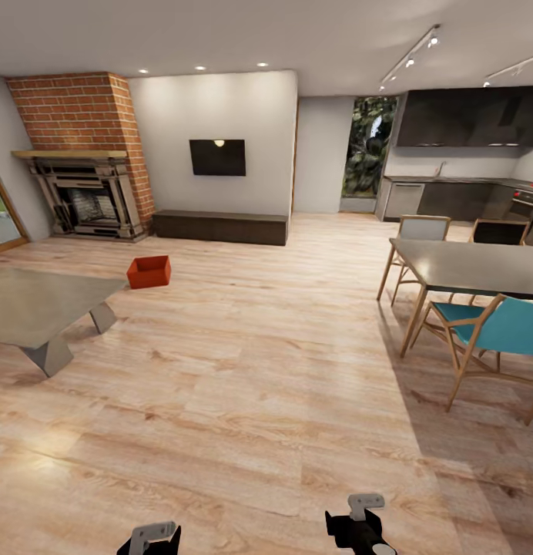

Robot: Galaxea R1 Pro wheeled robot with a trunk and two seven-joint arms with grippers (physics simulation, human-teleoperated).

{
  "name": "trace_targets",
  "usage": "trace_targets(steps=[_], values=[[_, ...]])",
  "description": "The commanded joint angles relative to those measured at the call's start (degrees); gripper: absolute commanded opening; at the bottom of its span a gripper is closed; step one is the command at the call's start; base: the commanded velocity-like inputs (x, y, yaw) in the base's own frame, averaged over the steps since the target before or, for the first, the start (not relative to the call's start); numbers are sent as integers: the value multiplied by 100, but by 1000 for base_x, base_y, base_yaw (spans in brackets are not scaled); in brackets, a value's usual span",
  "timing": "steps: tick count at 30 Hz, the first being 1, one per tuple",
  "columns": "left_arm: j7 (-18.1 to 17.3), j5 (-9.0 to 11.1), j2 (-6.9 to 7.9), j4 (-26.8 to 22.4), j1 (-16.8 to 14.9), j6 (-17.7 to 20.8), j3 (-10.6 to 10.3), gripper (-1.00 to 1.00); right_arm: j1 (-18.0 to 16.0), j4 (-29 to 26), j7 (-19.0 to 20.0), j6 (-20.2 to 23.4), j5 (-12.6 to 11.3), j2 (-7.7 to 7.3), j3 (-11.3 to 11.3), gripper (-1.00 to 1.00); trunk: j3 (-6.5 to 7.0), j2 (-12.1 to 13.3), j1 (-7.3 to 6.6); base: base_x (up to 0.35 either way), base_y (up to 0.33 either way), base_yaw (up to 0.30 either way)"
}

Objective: Move the two storage containers from the living room to the garage. In the garage, place one container on the floor and stack the other container on top of it (either order is fine).

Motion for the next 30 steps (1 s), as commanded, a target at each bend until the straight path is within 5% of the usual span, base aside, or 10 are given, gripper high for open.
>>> trace_targets(steps=[1, 30], values=[[-46, -28, -6, 1, -4, -14, 49, 100, -4, 6, -30, -15, 1, 0, 31, 100, -6, -3, 4, 347, 0, 0], [-46, -28, -6, 1, -4, -15, 49, 100, -4, 6, -30, -15, 1, 0, 31, 100, -6, -3, 4, 347, 0, 0]])
